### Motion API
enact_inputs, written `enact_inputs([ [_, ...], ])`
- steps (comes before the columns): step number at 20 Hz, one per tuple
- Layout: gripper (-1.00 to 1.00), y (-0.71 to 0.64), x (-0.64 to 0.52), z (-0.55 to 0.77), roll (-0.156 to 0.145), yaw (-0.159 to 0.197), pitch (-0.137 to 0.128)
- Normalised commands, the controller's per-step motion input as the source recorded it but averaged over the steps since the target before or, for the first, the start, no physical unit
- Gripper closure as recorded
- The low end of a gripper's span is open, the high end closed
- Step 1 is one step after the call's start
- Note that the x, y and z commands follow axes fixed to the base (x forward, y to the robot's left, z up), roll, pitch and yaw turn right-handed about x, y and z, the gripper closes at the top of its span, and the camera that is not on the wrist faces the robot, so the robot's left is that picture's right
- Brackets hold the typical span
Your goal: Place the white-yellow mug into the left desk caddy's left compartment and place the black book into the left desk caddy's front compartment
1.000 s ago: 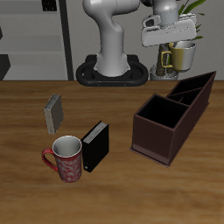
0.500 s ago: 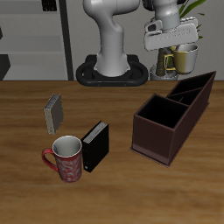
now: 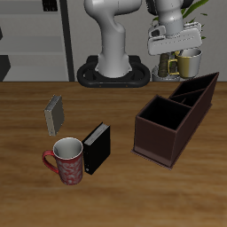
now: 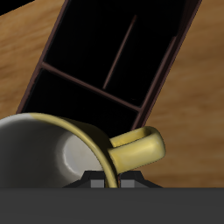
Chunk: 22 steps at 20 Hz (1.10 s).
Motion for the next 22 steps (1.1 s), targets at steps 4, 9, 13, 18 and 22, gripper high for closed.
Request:
enact_inputs([
  [4, 1.0, 0.02, 0.02, -0.04, 0.004, 0.011, 0.0],
  [9, 1.0, -0.03, 0.05, 0.07, -0.009, 0.008, -0.018],
  [13, 1.0, -0.07, 0.11, 0.18, -0.014, -0.005, -0.045],
  [18, 1.0, -0.08, 0.2, 0.02, -0.032, -0.017, -0.009],
  [22, 1.0, -0.03, 0.16, -0.18, -0.014, -0.018, 0.04],
])
